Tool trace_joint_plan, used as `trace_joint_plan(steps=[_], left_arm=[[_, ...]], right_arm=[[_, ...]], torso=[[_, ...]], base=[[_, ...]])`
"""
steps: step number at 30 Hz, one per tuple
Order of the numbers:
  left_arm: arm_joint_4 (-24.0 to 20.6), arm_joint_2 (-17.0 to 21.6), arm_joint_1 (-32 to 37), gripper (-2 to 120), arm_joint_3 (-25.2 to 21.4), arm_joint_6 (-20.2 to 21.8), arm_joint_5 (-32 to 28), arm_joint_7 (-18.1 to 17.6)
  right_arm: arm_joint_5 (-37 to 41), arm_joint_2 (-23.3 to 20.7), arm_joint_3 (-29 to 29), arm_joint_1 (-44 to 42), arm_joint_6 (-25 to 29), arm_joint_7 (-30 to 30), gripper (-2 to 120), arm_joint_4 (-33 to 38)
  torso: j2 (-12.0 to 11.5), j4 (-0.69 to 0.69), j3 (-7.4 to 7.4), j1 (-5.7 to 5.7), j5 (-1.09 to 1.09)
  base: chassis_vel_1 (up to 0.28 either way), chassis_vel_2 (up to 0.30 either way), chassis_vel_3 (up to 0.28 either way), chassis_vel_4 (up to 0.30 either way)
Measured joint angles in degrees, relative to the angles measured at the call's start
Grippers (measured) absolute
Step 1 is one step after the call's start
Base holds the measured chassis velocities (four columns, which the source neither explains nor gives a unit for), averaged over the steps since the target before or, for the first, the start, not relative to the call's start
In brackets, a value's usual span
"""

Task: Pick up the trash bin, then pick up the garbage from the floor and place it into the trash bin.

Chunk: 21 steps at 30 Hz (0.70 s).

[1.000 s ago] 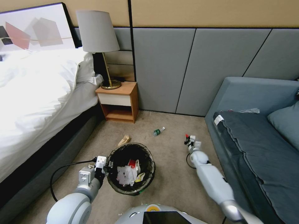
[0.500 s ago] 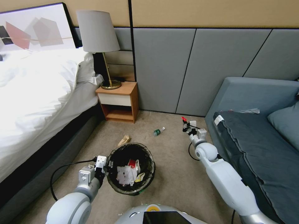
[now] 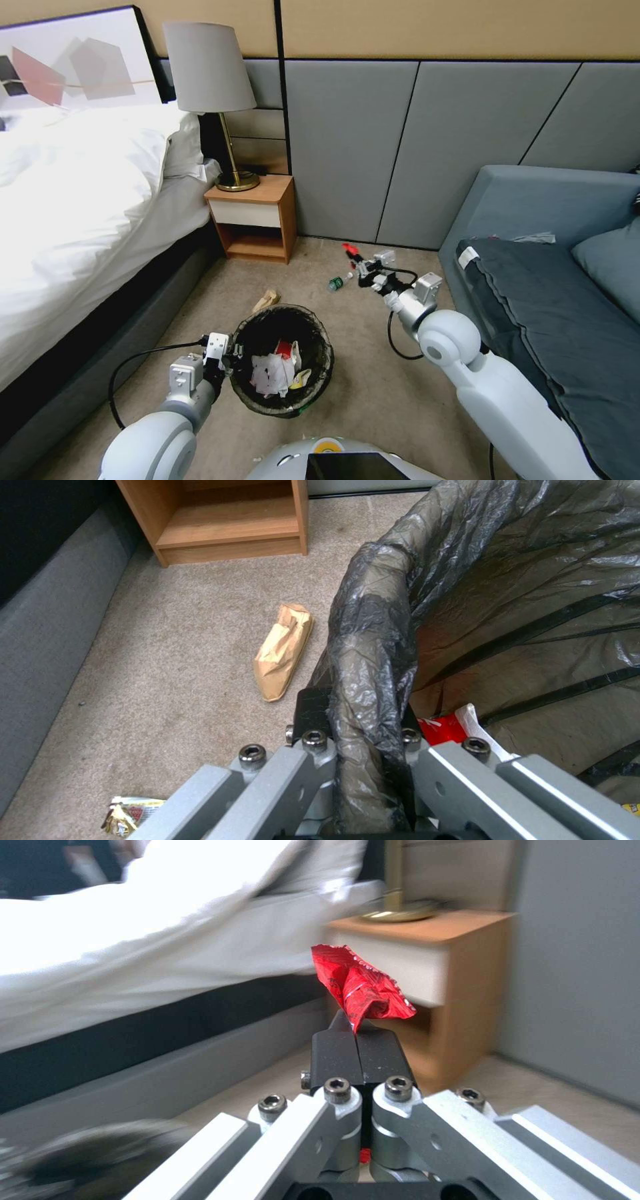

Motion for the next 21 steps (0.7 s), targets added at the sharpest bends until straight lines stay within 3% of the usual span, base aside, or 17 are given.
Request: trace_joint_plan(steps=[12, 21], left_arm=[[0.0, 0.0, -0.4, 1, 0.0, 0.1, -0.1, 0.3], [0.0, -0.2, -0.7, 1, 0.1, 0.1, -0.1, 0.3]], right_arm=[[-0.4, -1.2, -12.6, 1.8, -0.7, 0.5, 0, 1.4], [-1.0, -1.6, -18.4, 3.0, -1.1, 0.8, 0, 1.5]], torso=[[0.0, -0.01, 0.0, 0.0, 0.0], [0.0, 0.01, 0.0, 0.0, 0.0]], base=[[0.0, 0.0, 0.0, 0.0], [0.0, 0.0, 0.0, 0.0]])
